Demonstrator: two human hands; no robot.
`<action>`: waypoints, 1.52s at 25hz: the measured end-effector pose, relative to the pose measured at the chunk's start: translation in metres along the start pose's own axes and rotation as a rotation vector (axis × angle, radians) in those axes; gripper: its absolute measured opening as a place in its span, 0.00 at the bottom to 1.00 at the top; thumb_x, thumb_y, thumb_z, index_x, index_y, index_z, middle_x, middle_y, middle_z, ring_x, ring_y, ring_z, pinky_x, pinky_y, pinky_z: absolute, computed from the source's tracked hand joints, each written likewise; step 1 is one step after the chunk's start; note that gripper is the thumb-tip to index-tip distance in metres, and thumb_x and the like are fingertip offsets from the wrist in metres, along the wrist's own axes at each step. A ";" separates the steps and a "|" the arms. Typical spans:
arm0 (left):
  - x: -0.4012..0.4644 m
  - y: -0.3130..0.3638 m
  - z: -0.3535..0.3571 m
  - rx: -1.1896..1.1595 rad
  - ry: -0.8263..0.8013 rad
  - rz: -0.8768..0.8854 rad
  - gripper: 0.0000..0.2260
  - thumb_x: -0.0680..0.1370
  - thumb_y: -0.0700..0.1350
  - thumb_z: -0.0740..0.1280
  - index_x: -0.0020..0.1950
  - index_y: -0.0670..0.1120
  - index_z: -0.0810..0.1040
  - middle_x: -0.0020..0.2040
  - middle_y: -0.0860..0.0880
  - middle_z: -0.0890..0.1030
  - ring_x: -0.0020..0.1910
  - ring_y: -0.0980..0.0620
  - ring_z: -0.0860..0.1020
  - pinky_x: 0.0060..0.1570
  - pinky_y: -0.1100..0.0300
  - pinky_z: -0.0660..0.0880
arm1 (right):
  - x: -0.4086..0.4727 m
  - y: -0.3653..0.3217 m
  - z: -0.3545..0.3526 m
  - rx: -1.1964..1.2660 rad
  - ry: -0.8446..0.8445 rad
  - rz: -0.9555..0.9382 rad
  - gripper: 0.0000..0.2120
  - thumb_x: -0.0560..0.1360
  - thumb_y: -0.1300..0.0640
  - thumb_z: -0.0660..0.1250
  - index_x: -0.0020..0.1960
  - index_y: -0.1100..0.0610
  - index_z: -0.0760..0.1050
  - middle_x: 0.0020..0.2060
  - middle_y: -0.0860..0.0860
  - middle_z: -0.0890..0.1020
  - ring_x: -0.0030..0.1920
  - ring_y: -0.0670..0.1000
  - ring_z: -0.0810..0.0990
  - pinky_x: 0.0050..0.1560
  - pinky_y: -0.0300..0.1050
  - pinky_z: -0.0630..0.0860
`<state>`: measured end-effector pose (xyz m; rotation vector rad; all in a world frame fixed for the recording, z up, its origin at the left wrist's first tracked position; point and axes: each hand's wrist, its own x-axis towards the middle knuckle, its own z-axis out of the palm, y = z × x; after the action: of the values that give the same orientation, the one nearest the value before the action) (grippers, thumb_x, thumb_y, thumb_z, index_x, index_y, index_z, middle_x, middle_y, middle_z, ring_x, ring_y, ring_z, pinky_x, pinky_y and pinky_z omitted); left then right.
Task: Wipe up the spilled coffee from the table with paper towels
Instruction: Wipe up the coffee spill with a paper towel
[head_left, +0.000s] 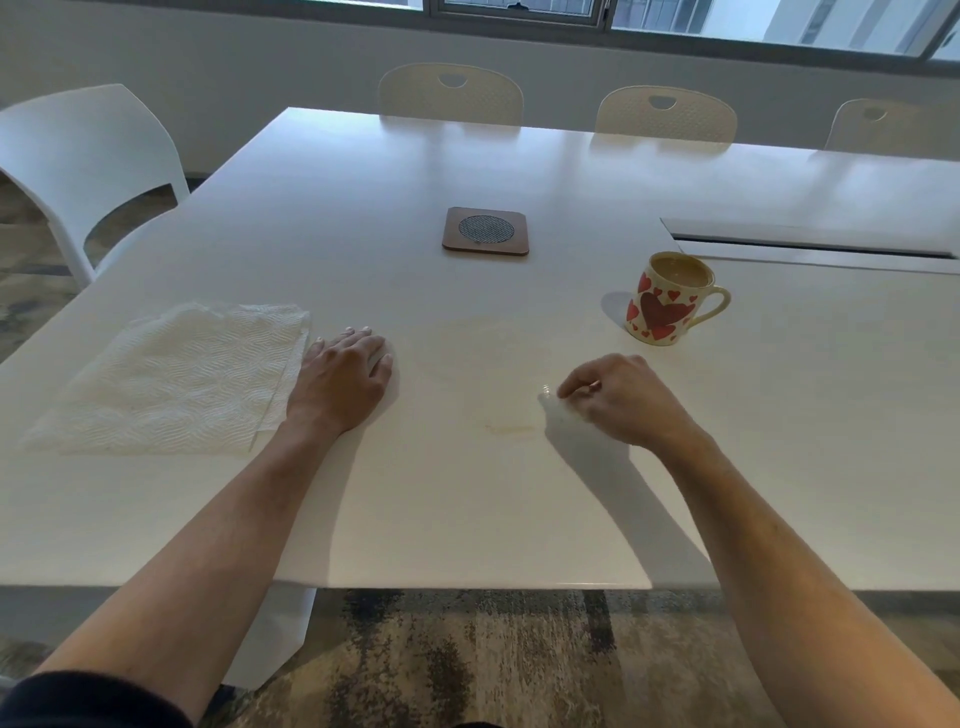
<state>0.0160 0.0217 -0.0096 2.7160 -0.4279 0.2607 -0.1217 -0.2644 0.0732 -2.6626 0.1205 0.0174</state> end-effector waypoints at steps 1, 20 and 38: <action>0.000 0.000 0.000 0.001 0.000 -0.001 0.16 0.81 0.52 0.59 0.66 0.49 0.76 0.73 0.47 0.71 0.74 0.49 0.65 0.73 0.47 0.56 | -0.001 0.008 -0.005 0.017 0.056 0.031 0.10 0.77 0.61 0.67 0.53 0.56 0.85 0.51 0.50 0.86 0.49 0.47 0.82 0.59 0.44 0.77; -0.001 0.002 0.002 0.011 0.008 -0.004 0.16 0.81 0.51 0.59 0.65 0.48 0.76 0.73 0.47 0.71 0.74 0.48 0.65 0.74 0.46 0.56 | -0.011 -0.069 0.052 -0.273 -0.053 -0.002 0.12 0.77 0.61 0.61 0.57 0.64 0.78 0.56 0.63 0.79 0.59 0.63 0.78 0.56 0.50 0.75; 0.000 0.001 0.002 0.008 0.015 -0.008 0.17 0.81 0.51 0.59 0.66 0.48 0.76 0.73 0.47 0.72 0.74 0.49 0.65 0.74 0.47 0.56 | 0.024 0.021 0.021 0.147 0.293 0.205 0.14 0.78 0.61 0.63 0.61 0.60 0.81 0.57 0.56 0.84 0.58 0.55 0.81 0.63 0.45 0.73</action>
<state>0.0159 0.0202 -0.0106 2.7208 -0.4130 0.2811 -0.0992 -0.2760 0.0444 -2.4793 0.4696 -0.3037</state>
